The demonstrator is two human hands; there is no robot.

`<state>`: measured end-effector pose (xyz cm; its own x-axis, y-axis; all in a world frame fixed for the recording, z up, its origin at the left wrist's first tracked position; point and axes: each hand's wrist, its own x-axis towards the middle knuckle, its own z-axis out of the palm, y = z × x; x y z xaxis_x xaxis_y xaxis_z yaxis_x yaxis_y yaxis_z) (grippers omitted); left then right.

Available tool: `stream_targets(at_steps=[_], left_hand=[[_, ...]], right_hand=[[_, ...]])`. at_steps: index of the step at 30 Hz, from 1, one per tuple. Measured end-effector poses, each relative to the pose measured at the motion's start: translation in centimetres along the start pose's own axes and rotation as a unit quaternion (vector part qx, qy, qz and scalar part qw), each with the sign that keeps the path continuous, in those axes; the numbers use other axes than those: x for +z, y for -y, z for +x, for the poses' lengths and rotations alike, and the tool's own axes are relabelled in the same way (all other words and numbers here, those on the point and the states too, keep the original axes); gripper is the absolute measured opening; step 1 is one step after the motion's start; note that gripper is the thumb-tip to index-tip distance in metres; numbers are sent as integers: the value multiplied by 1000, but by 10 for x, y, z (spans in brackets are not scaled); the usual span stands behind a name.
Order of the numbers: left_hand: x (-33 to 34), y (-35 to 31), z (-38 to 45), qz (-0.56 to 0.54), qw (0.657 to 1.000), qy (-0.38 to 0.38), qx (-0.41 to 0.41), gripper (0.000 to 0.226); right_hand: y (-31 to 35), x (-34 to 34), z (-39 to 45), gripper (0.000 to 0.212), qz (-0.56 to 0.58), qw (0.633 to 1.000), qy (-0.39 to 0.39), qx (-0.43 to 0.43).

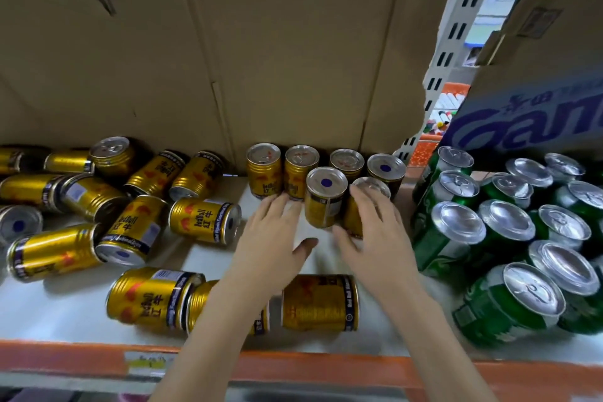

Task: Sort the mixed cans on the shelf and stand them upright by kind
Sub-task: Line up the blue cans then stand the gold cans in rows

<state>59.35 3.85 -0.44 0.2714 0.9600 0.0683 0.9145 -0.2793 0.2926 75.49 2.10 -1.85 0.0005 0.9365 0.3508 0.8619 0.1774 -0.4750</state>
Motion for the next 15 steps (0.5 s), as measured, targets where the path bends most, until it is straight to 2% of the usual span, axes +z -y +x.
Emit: stream_targets(at_steps=[4, 9, 12, 15], left_hand=[[-9, 23, -43, -23, 999, -16, -27, 56], [-17, 36, -85, -26, 995, -63, -68, 53], [-18, 36, -101, 1, 997, -9, -72, 65], [-16, 39, -107, 54, 997, 31, -48, 79]], right_hand=[[23, 0, -12, 50, 45, 993, 90, -55], [37, 1, -25, 60, 13, 970, 212, -121], [39, 4, -32, 71, -25, 951, 272, -148], [38, 8, -36, 82, -80, 937, 293, -174]])
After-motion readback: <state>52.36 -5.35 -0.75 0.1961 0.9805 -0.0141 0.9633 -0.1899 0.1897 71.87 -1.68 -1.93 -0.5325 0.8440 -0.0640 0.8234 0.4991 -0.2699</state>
